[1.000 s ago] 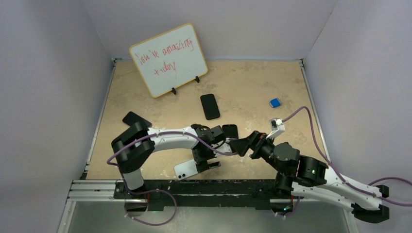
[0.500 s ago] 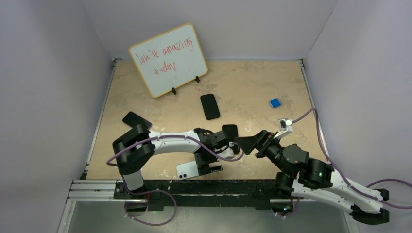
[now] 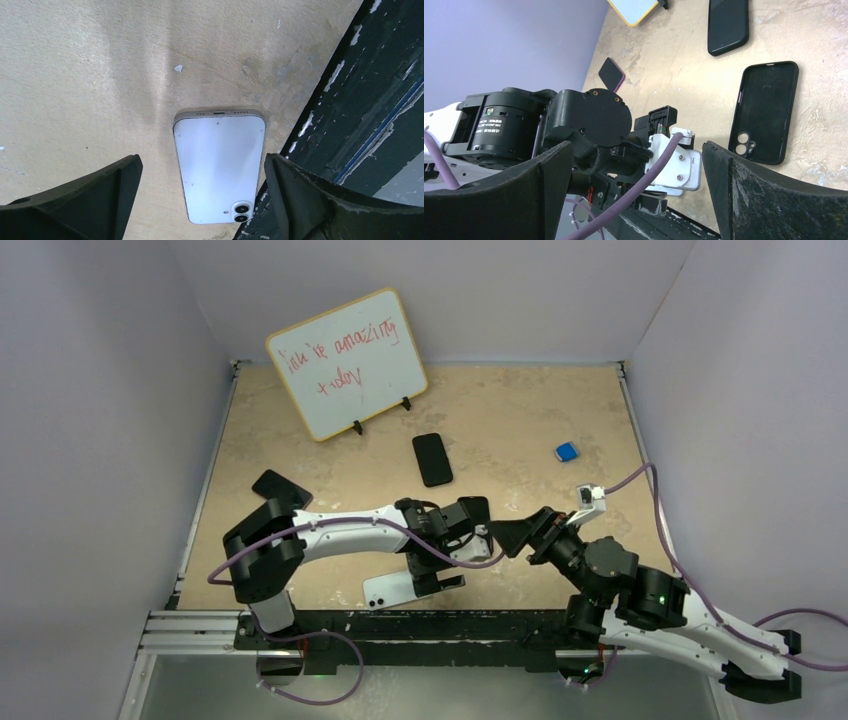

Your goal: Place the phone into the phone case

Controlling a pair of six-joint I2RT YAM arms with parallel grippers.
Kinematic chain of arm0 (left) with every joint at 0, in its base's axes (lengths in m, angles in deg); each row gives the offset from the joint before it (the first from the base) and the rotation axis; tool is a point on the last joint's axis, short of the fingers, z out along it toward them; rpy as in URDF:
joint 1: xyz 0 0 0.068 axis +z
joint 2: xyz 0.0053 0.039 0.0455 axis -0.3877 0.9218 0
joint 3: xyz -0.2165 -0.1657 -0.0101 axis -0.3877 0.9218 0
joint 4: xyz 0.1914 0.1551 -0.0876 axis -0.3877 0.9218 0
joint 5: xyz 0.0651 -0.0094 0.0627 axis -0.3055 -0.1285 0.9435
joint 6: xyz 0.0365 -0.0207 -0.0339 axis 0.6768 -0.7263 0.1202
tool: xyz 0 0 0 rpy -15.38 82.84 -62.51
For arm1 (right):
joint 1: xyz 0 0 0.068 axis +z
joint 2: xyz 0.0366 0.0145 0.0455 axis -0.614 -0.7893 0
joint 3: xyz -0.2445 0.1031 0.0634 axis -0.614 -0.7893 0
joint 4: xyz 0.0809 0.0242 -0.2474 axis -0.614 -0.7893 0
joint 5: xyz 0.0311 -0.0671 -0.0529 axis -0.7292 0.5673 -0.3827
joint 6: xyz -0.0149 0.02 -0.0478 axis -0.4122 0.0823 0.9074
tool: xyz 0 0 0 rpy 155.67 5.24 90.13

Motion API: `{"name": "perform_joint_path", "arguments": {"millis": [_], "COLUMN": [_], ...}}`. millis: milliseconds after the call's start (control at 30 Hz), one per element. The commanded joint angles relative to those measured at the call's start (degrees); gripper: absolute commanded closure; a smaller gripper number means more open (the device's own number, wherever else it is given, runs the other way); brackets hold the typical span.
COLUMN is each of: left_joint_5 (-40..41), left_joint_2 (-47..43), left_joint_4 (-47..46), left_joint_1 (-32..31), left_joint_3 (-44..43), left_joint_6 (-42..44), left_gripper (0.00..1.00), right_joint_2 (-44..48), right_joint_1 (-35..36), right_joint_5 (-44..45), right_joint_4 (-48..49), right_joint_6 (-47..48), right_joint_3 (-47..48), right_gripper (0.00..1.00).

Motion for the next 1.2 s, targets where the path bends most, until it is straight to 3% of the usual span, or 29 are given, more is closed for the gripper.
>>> {"name": "perform_joint_path", "arguments": {"millis": [0, 633, 933, 1167], "left_joint_5": [-1.45, 4.76, 3.42, 0.08], "left_joint_2": [0.45, 4.75, 2.64, 2.04], "left_joint_4": [0.86, -2.83, -5.73, -6.82], "left_joint_1": [-0.84, -1.68, -0.76, 5.09], "left_joint_3": [0.48, 4.54, 5.43, 2.56], "left_joint_6": [0.07, 2.15, 1.81, 2.15], "left_gripper": [0.02, 0.01, 0.10, 0.23], "right_joint_2": [1.94, 1.13, 1.35, 2.43], "right_joint_1": [0.30, 0.24, 0.30, 0.30], "right_joint_5": [1.67, 2.20, 1.23, -0.62], "right_joint_4": [-0.21, 0.03, 0.29, 0.33], "right_joint_6": [-0.36, -0.13, -0.89, -2.12], "right_joint_3": [3.32, 4.06, 3.01, 1.04], "right_gripper": [0.01, 0.01, 0.01, 0.02]}}
